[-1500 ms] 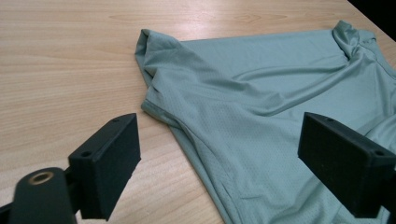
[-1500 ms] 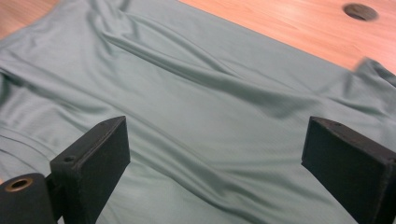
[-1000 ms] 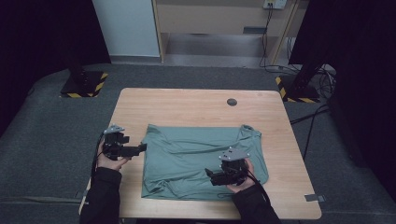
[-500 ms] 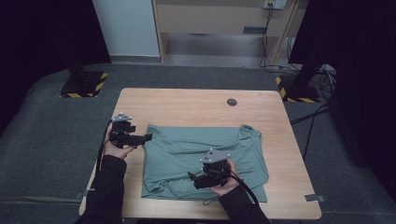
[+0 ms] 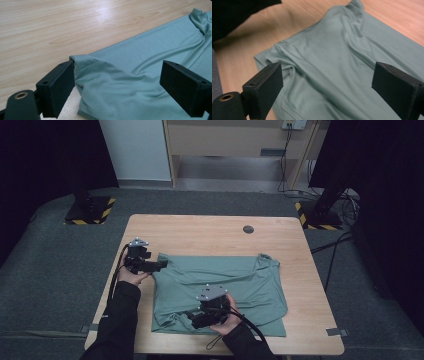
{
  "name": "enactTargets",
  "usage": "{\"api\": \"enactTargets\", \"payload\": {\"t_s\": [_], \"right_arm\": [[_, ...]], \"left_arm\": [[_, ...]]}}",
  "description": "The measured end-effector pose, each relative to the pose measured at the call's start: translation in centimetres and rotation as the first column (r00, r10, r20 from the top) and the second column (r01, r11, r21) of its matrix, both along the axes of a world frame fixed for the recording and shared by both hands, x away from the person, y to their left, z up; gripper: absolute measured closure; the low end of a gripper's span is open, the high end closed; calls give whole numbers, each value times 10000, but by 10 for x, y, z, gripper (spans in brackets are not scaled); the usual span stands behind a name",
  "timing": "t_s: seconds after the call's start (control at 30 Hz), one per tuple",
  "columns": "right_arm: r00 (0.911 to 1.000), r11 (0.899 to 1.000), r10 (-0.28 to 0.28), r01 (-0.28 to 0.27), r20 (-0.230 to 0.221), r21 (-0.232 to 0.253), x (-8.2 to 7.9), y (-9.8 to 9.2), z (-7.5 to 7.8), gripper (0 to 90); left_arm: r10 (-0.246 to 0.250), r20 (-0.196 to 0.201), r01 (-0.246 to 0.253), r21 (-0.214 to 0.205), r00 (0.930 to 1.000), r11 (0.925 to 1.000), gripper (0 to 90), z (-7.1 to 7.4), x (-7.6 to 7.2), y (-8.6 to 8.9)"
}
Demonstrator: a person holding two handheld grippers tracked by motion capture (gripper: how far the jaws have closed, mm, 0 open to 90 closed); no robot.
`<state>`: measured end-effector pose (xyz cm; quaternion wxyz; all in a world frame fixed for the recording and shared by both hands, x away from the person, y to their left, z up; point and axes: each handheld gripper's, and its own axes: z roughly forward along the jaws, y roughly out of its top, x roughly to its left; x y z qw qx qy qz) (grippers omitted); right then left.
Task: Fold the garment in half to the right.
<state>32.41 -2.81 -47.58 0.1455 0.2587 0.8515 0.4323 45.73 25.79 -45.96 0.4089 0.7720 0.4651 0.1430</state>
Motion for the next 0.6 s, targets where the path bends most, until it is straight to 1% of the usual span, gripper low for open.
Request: {"api": "enactTargets", "payload": {"t_s": [0.07, 0.17, 0.27, 0.3, 0.47, 0.6], "right_arm": [[9999, 9999, 128, -128, 13, -15, -2, 7, -1, 98], [9995, 9995, 315, -315, -18, 3, -3, 16, -4, 98], [9988, 9989, 478, -478, -97, 26, -5, 23, -7, 98], [9985, 9986, 534, -534, -113, 9, -6, 25, -9, 98], [9971, 9973, 730, -730, -205, -13, -9, 36, -15, 98], [9960, 9961, 868, -870, -195, -106, -11, 44, -20, 98]], "left_arm": [[-2, -49, 2, 47, 10000, 10000, 118, -4, 3, 1], [55, -153, -56, -93, 9999, 9999, 123, -9, 6, 3], [58, -287, -62, -147, 9996, 9999, 129, -14, 9, 4], [37, -287, -40, -99, 9996, 9999, 129, -16, 10, 5], [-26, -303, 21, -152, 9995, 9999, 142, -24, 16, 7], [-65, -463, 57, -191, 9989, 9998, 147, -32, 20, 8]]}}
